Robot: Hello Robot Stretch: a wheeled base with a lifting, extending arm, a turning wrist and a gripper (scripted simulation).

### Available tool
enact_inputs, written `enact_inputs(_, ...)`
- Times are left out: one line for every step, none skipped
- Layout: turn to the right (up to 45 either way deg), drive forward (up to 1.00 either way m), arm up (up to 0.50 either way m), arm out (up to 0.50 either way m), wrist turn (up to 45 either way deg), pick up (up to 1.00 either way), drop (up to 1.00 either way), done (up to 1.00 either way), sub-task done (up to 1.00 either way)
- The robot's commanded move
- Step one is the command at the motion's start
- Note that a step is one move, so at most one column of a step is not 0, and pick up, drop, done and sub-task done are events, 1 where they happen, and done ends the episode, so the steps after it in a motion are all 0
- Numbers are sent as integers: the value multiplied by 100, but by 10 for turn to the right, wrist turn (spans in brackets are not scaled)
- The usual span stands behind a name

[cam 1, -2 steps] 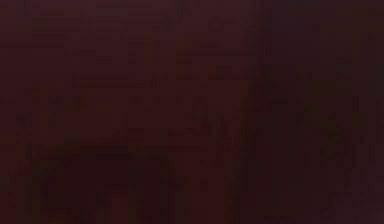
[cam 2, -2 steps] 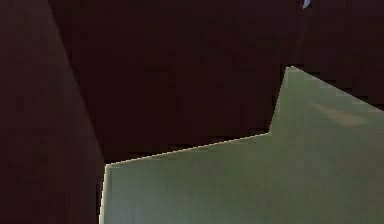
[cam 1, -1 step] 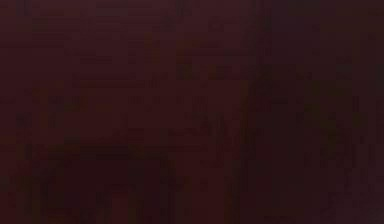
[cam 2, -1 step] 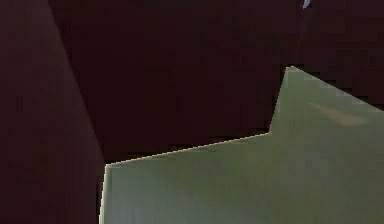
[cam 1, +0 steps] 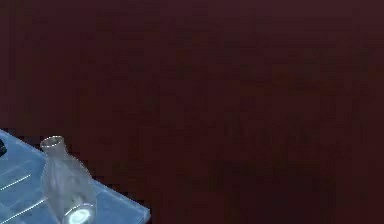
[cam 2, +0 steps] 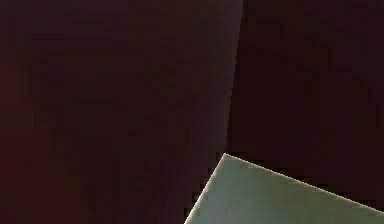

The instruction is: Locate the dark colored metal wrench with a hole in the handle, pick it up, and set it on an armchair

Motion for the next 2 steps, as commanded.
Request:
enact_inputs(450,0,0,0,0,0,0,0,0)
enact_inputs(450,0,0,0,0,0,0,0,0)
